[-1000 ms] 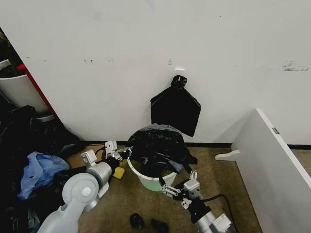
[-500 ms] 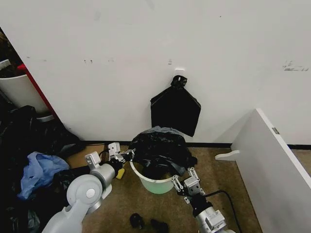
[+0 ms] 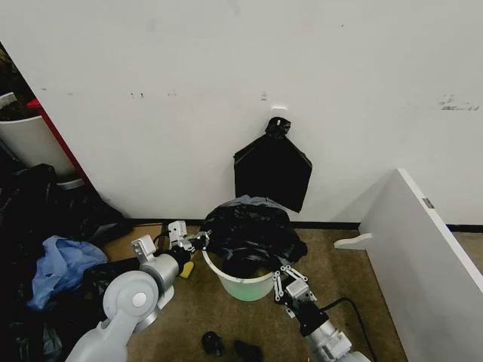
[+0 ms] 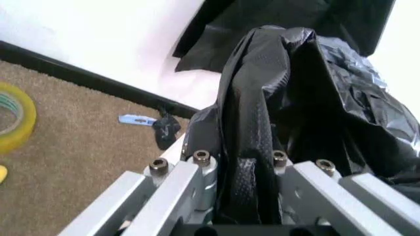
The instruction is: Place the garbage bag over the trash bin.
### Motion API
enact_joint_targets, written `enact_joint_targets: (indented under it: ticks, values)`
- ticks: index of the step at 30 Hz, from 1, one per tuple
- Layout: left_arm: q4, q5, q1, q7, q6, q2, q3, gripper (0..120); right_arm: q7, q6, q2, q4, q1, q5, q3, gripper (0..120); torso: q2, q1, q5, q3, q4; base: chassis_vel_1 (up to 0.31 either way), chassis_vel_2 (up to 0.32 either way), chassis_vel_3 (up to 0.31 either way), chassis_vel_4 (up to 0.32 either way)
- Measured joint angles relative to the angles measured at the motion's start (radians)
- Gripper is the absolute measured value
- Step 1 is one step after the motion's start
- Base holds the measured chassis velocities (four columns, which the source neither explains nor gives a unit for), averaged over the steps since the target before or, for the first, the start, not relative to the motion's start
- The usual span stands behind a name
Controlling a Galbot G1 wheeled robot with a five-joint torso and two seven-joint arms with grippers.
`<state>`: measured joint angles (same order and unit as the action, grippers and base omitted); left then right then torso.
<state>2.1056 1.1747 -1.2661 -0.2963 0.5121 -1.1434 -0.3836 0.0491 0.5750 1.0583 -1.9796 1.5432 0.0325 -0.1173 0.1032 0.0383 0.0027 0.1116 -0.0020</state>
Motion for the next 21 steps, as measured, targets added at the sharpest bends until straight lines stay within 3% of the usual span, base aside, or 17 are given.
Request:
enact_joint_targets:
  ticks: [3,6,9,16,21]
  values:
    - [0.001,0.034,0.005,-0.014,0.001,-0.004,-0.012,5,0.293,0.173,0.007,0.062,-0.002,0.089,-0.029,0,0.000,0.000,0.0001,0.000,0.0001,0.000,0.000,0.000,0.000]
    - [0.005,0.058,0.008,-0.024,0.003,-0.007,-0.020,5,0.488,0.218,0.009,0.091,0.005,0.171,-0.037,0,0.000,0.000,-0.0001,0.000,-0.0001,0.000,0.000,0.000,0.000]
    - [0.011,0.064,0.007,-0.028,0.003,-0.008,-0.021,5,0.585,0.232,0.015,0.103,0.003,0.220,-0.038,0,0.000,0.000,0.0000,0.000,0.0000,0.000,0.000,0.000,0.000]
    - [0.052,0.132,-0.001,-0.057,0.017,-0.020,-0.040,5,0.660,0.224,0.032,0.150,-0.006,0.196,-0.047,0,0.000,0.000,0.0000,0.000,0.0000,0.000,0.000,0.000,0.000]
    - [0.109,0.238,0.000,-0.115,0.035,-0.021,-0.060,5,0.603,0.248,0.075,0.271,-0.055,-0.060,-0.128,0,0.000,0.000,0.0002,0.000,0.0000,0.000,0.000,0.000,0.000]
